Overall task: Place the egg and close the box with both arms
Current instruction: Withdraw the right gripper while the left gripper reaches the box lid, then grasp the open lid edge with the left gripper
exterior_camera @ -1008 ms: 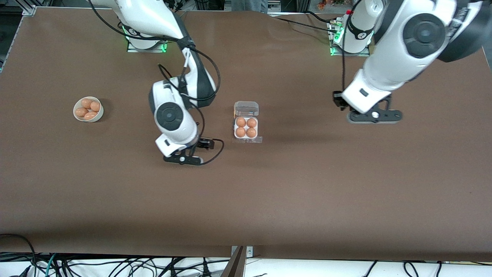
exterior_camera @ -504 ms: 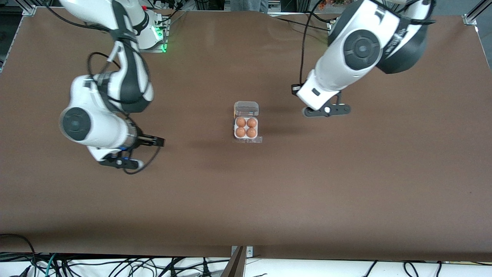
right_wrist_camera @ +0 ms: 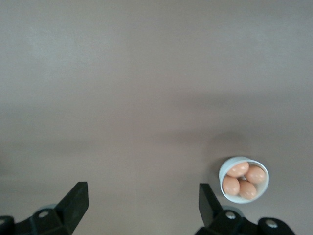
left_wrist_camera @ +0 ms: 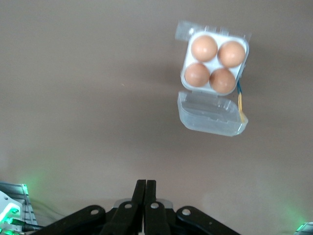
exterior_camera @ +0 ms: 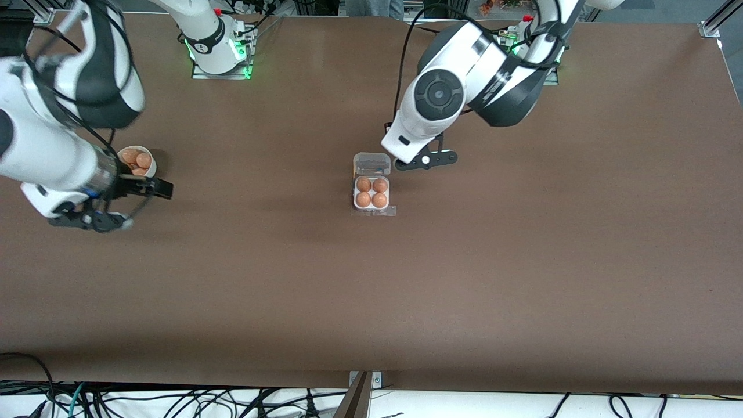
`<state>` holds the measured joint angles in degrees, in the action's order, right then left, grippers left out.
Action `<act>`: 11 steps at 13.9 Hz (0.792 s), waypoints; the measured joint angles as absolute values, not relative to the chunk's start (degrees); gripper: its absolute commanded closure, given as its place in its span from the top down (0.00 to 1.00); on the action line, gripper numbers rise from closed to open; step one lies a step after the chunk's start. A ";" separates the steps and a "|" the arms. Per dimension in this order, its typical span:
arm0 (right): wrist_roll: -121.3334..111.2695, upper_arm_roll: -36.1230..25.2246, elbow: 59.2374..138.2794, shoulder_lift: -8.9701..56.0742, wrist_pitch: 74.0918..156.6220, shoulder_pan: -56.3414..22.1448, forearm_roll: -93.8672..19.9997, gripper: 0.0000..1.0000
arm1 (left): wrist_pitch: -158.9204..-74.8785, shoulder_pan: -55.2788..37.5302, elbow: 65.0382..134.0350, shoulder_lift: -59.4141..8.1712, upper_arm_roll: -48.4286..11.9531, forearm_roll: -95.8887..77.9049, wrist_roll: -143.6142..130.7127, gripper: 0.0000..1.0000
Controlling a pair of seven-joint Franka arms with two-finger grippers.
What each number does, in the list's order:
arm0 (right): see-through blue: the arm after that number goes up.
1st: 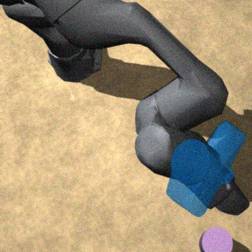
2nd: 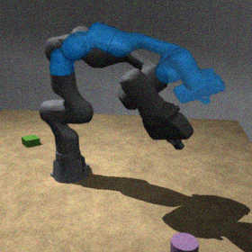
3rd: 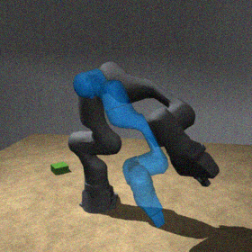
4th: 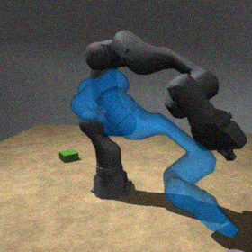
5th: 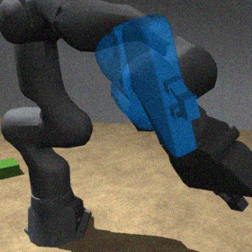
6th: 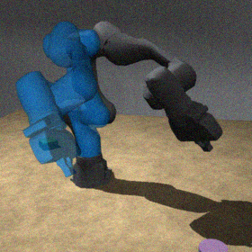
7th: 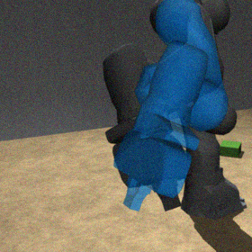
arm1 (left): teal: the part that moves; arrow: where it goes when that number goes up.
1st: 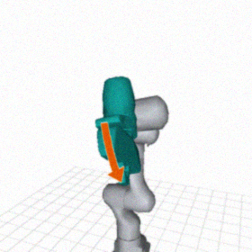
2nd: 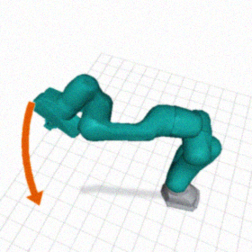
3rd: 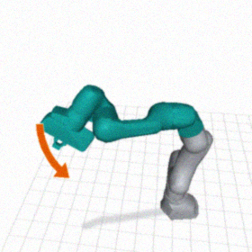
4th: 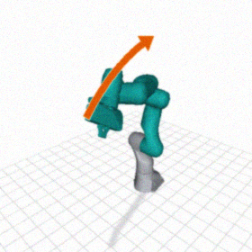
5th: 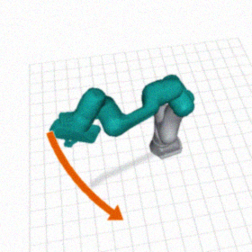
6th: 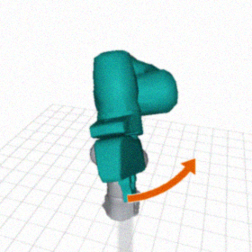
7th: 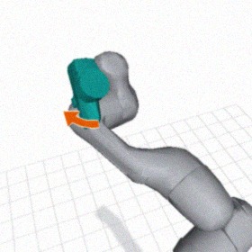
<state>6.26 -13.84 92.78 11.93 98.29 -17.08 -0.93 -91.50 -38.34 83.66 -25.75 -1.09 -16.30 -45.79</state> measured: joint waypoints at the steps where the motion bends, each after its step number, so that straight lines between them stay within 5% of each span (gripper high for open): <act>1: 5.98 -12.14 93.11 9.78 98.29 -14.67 -0.86 1.00 | -91.53 -39.21 83.54 -26.94 -1.08 -16.73 -45.83 0.00; 11: 6.43 -7.19 97.59 -2.01 94.22 -7.79 -0.86 1.00 | -92.71 -43.70 82.13 -35.08 -1.07 -21.93 -46.06 0.00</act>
<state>6.43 -7.19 97.59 -2.01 94.22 -7.79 -0.86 -92.71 -43.70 82.13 -35.08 -1.07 -21.93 -46.06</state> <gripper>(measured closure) 0.000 0.991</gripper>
